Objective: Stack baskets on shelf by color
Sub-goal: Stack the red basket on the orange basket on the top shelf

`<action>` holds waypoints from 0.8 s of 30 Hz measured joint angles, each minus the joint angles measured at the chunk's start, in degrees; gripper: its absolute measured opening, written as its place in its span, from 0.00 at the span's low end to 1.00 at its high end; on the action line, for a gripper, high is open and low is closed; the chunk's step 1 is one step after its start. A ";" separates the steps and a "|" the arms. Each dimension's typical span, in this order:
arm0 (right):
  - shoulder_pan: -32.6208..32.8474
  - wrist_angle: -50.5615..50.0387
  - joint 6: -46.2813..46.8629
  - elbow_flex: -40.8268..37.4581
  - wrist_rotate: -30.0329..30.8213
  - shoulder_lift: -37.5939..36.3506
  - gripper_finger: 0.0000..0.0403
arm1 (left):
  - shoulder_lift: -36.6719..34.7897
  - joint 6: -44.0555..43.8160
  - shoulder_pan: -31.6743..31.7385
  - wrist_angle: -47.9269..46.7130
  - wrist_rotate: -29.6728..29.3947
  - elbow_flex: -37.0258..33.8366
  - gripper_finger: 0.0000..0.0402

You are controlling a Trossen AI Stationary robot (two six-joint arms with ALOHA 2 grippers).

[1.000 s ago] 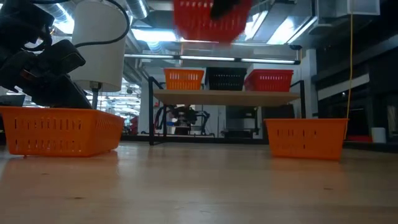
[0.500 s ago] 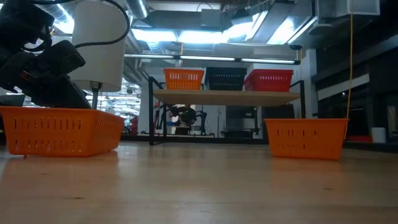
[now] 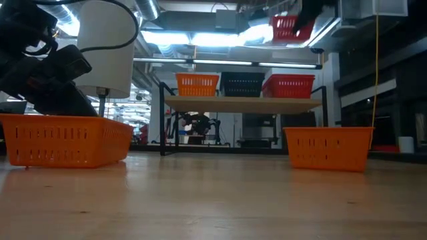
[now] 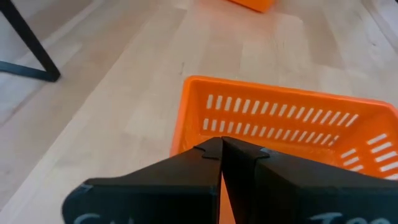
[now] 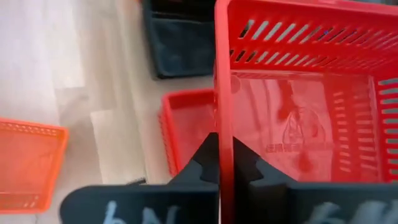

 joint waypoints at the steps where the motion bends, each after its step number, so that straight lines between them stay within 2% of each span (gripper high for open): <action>1: -1.84 3.40 -3.06 -3.10 -3.01 -1.08 0.00 | 0.01 -0.01 0.00 0.02 -0.20 0.01 0.00; 6: -10.90 12.46 -12.58 -13.24 -12.81 -3.51 0.00 | 0.01 -0.27 0.00 0.20 -0.37 0.01 0.00; 14: -21.20 14.39 -16.96 -15.93 -29.35 -3.42 0.00 | -0.01 -0.38 0.00 0.26 -0.63 0.01 0.00; 19: -23.89 13.85 -19.76 -16.28 -36.01 -3.14 0.00 | -0.01 -0.45 0.00 0.26 -3.67 0.01 0.00; 24: -25.03 13.51 -19.96 -18.14 -36.32 -3.05 0.00 | -0.01 -0.49 0.00 0.26 -6.06 0.01 0.00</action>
